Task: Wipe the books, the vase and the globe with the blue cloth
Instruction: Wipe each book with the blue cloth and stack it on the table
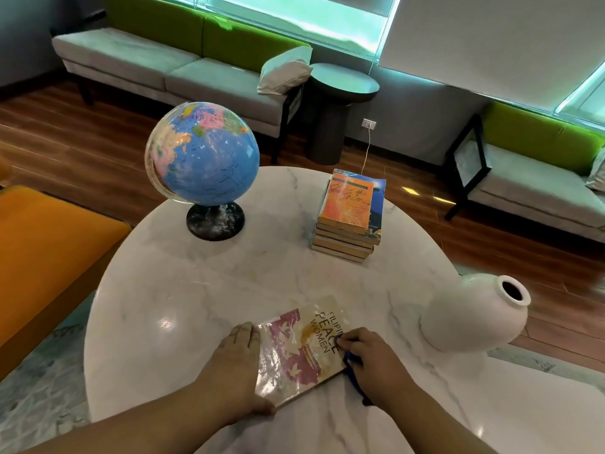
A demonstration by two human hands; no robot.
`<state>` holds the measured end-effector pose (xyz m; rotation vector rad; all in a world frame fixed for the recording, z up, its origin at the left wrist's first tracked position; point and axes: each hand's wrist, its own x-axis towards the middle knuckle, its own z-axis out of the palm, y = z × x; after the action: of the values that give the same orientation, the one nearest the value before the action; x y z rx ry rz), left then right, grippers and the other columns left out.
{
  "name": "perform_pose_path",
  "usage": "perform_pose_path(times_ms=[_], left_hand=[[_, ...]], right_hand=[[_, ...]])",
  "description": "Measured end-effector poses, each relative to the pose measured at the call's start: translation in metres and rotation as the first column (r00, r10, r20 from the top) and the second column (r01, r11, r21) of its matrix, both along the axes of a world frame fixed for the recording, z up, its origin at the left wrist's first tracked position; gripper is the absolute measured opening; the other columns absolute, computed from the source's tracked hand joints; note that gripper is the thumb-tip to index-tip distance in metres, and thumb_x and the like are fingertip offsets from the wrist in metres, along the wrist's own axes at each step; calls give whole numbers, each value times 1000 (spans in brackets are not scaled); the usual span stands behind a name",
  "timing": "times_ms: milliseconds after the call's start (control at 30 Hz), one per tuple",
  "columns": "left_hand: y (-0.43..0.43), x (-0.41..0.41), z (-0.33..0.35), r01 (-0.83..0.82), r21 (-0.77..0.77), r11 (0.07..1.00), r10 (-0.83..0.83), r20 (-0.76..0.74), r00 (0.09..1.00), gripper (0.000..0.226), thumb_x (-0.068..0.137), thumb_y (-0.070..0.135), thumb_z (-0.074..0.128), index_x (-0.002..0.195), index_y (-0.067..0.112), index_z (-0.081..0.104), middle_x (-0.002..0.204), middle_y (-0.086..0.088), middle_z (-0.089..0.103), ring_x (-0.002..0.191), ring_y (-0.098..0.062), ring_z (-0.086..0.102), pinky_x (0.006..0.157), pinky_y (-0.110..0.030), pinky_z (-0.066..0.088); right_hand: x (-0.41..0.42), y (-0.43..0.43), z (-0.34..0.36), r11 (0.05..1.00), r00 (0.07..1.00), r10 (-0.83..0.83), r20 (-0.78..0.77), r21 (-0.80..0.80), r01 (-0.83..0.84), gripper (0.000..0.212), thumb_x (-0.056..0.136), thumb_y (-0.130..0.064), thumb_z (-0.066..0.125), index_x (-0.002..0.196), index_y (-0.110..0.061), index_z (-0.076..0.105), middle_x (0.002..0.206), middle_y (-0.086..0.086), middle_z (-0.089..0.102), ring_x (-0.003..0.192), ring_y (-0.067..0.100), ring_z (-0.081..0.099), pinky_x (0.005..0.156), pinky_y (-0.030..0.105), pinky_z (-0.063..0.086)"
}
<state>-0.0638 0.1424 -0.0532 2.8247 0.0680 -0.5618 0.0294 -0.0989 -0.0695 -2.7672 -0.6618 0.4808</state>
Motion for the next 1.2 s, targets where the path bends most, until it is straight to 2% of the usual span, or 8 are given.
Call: perform_pose_path(times_ms=[133,367,600,767,933,1033,1100,1200], left_hand=[[0,2,0,-1,-2,1000,1,3,1000,135,63,73,68,151,3,-6,160,-12,-7,148,-27,-3,121,-34,4],[0,0,-2,-6,-10,1000,6,15,1000,134,63,73,68,151,4,-5,160,-11,-5,148,-26,-2,121,-33,5],[1,0,-4,-10,-20,1000,10,14,1000,136,61,72,69,151,3,-5,160,-12,-6,148,-27,-2,121,-34,5],[0,1,-4,-12,-5,1000,12,13,1000,135,62,72,69,151,3,-5,159,-12,-6,148,-27,-2,121,-34,4],[0,0,-6,-9,-6,1000,9,10,1000,134,62,73,69,152,4,-5,160,-12,-7,148,-27,-3,121,-34,4],[1,1,-6,-11,-6,1000,11,18,1000,134,63,72,69,152,4,-4,160,-12,-7,148,-27,-3,121,-34,4],[0,2,-6,-9,-7,1000,9,20,1000,134,62,72,69,152,4,-4,160,-12,-6,148,-27,-2,121,-34,4],[1,1,-8,-12,-7,1000,12,20,1000,135,61,73,69,152,4,-3,160,-13,-5,148,-27,-2,121,-34,4]], right_hand=[[12,1,1,997,994,-81,70,7,81,47,95,-14,47,141,-26,46,143,-12,38,124,9,37,92,2,18],[23,-3,3,999,1000,-20,-1,-27,20,44,94,-12,47,133,-29,54,134,-13,45,117,11,44,88,5,31],[31,3,13,988,994,113,-8,-104,-113,46,97,-14,44,141,-27,46,142,-14,38,118,12,40,96,11,32],[41,17,17,981,995,94,14,-173,-90,60,91,-7,44,147,-23,34,151,-12,25,123,18,37,104,24,37],[40,12,20,975,983,171,-63,-133,-178,47,97,-12,44,142,-28,44,144,-12,34,126,13,38,102,13,31],[40,13,19,981,992,120,-30,-147,-123,56,93,-10,47,144,-30,40,147,-14,30,126,14,38,102,18,36],[32,20,15,982,992,124,-10,-145,-124,55,91,-11,48,143,-26,40,144,-12,32,119,12,42,99,20,40],[23,21,7,970,973,229,-27,-73,-231,33,97,-17,48,128,-21,56,116,-11,52,90,0,51,78,8,42]])
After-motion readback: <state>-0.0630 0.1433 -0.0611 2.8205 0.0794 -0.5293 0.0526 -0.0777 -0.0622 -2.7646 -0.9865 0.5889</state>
